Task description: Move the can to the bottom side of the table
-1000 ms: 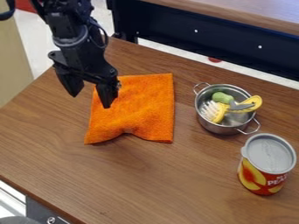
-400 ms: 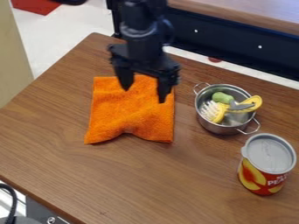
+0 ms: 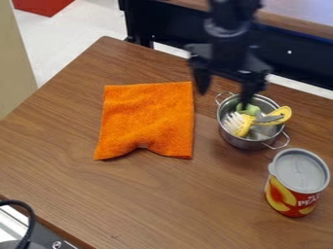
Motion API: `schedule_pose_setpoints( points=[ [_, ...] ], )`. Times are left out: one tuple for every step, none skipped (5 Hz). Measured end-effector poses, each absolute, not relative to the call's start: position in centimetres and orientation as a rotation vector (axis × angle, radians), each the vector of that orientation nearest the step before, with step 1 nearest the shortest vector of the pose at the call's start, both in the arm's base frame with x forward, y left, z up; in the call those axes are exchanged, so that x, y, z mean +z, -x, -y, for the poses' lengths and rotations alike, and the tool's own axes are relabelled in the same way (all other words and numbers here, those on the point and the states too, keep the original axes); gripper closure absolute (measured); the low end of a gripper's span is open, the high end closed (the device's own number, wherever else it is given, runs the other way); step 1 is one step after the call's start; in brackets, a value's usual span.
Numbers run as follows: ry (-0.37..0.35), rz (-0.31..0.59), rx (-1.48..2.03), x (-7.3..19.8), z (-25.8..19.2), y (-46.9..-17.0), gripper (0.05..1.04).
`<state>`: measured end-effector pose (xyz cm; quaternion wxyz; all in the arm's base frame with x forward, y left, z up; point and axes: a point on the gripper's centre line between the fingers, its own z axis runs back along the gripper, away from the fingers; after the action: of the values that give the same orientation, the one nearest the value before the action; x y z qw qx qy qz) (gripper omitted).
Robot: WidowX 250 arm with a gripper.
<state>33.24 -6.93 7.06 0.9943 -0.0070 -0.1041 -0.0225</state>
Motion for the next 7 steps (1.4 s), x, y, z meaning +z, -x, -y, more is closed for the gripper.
schedule_pose_setpoints(
  points=[
    [0.03, 0.244, -0.117, 7.1, 10.1, -34.3, 0.085],
    [0.044, 0.246, -0.172, 6.6, 12.9, -35.0, 0.085],
    [0.05, 0.24, -0.288, 6.1, 15.3, -35.4, 0.085],
    [0.047, 0.224, -0.328, 5.3, 17.0, -35.2, 0.085],
    [0.058, 0.218, -0.348, 5.0, 18.8, -34.3, 0.085],
    [0.021, 0.216, -0.296, 3.9, 20.3, -33.4, 0.085],
    [-0.006, 0.217, -0.288, 3.8, 21.2, -32.8, 0.085]
  ],
)
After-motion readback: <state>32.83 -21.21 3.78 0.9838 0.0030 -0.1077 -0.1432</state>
